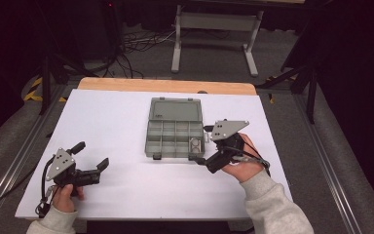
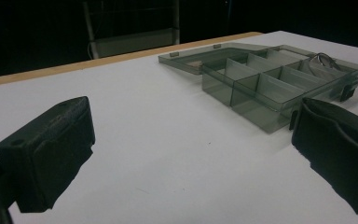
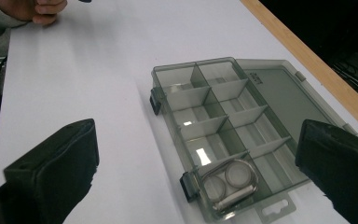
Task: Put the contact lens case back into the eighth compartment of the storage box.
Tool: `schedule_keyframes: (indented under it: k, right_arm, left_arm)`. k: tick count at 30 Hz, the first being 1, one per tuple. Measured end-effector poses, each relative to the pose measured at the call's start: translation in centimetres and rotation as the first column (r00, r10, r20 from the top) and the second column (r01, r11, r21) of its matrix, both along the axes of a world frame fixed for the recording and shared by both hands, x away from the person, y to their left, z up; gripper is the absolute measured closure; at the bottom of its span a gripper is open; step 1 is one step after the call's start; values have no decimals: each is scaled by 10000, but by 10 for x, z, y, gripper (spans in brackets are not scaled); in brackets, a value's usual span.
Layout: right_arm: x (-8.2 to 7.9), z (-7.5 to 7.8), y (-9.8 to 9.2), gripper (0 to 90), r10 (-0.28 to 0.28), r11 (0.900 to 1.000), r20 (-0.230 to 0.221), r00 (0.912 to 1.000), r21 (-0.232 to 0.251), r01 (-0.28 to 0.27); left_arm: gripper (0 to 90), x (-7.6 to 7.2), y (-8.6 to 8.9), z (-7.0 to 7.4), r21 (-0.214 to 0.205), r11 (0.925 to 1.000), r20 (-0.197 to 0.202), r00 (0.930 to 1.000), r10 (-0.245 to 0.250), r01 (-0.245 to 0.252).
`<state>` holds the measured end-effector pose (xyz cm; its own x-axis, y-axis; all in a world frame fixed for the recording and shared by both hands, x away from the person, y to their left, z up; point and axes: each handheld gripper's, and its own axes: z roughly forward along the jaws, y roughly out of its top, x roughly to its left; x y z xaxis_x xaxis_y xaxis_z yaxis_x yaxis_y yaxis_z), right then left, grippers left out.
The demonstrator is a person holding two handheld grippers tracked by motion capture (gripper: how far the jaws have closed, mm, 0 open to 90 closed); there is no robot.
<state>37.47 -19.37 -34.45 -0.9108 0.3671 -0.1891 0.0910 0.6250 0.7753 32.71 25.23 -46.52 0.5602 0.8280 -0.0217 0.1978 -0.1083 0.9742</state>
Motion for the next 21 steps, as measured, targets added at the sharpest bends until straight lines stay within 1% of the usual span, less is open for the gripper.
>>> schedule_keyframes:
  k: [2, 3, 4, 5, 6, 7, 8, 12, 14, 15, 16, 21]
  right_arm:
    - [-2, -1, -2, 1, -93, 10000, 9, 10000, 17, 93]
    - [-5, -1, -4, 1, -177, 9998, 100, 9998, 137, 175]
    - [-9, -3, -9, 1, -314, 9986, 137, 9994, 433, 308]
    - [-9, -3, -9, 1, -314, 9986, 137, 9994, 433, 308]
    - [-13, -5, -13, 1, -473, 9964, 181, 9987, 715, 459]
    - [-14, -7, -16, 1, -539, 9953, 200, 9983, 816, 521]
    - [-14, -7, -16, 1, -539, 9953, 200, 9983, 816, 521]
    - [-22, -16, -25, 2, -874, 9894, 217, 9959, 1187, 842]
    - [-23, -18, -27, 2, -927, 9878, 252, 9954, 1280, 887]
    - [-25, -22, -30, 1, -1005, 9842, 204, 9947, 1484, 964]
    - [-25, -22, -30, 1, -1005, 9842, 204, 9947, 1484, 964]
    - [-29, -36, -39, 2, -1226, 9748, 201, 9923, 1903, 1166]
  left_arm:
    - [2, 0, 0, 0, 14, 10000, -13, 10000, 2, -2]
    - [2, 0, 0, 0, 15, 10000, -14, 10000, 6, -6]
    - [2, 0, 0, 0, 17, 10000, -11, 10000, 10, -10]
    - [2, 0, 0, 0, 17, 10000, -11, 10000, 10, -10]
    - [2, 0, 0, 0, 20, 10000, -11, 10000, 8, -8]
    - [2, 0, 0, 0, 25, 10000, -11, 10000, 10, -10]
    - [2, 0, 0, 0, 25, 10000, -11, 10000, 10, -10]
    - [2, 0, 0, 0, 29, 10000, -9, 10000, 10, -9]
    - [2, 0, 0, 0, 25, 10000, -7, 10000, 12, -12]
    - [2, 0, 0, 0, 26, 10000, -7, 10000, 14, -14]
    - [2, 0, 0, 0, 22, 10000, -6, 10000, 11, -11]
    - [2, 0, 0, 0, 29, 10000, -4, 10000, 11, -11]
